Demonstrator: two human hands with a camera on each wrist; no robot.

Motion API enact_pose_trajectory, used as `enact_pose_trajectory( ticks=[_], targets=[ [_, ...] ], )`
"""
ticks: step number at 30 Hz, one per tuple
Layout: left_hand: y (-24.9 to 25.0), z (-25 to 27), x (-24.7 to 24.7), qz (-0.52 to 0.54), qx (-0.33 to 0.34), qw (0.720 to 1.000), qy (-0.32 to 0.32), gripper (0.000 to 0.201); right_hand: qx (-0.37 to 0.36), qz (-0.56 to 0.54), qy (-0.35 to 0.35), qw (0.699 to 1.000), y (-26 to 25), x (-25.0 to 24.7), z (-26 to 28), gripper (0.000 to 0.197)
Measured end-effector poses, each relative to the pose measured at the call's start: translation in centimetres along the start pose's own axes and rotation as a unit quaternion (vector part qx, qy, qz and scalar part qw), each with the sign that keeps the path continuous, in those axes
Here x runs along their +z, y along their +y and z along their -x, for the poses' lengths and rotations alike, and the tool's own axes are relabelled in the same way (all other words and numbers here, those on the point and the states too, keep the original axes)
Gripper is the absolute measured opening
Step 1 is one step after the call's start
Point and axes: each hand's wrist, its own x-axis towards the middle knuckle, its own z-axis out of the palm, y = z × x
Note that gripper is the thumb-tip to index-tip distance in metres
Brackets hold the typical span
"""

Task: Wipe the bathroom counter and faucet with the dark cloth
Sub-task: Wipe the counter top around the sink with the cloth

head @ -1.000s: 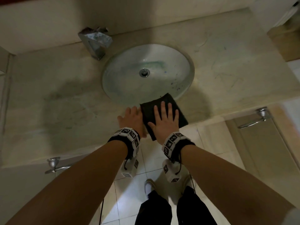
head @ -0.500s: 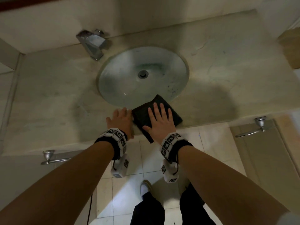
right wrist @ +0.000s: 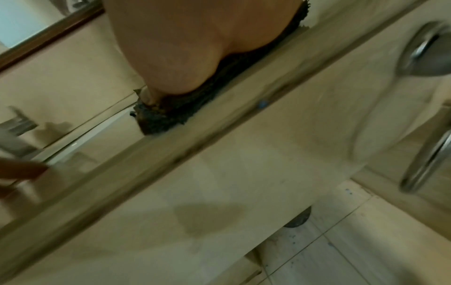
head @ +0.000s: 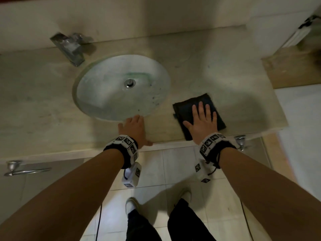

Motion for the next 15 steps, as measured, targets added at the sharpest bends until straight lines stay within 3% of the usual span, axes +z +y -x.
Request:
enact_pose_trajectory(
  ticks=[5, 11, 15],
  targets=[
    [0.2, 0.0, -0.1, -0.005, -0.009, 1.0, 0.002, 0.108, 0.07, -0.01, -0.003, 0.998, 5.0, -1.2, -1.1, 0.078],
    [0.1, -0.4, -0.1, -0.008, -0.009, 1.0, 0.008, 0.113, 0.096, 0.0, 0.003, 0.995, 2.7, -1.2, -1.2, 0.077],
    [-0.3, -0.5, 0.3, -0.005, 0.0, 1.0, 0.027, 0.111, 0.002, 0.022, 0.009, 1.0, -3.6, -0.4, -0.3, 0.075]
  ],
)
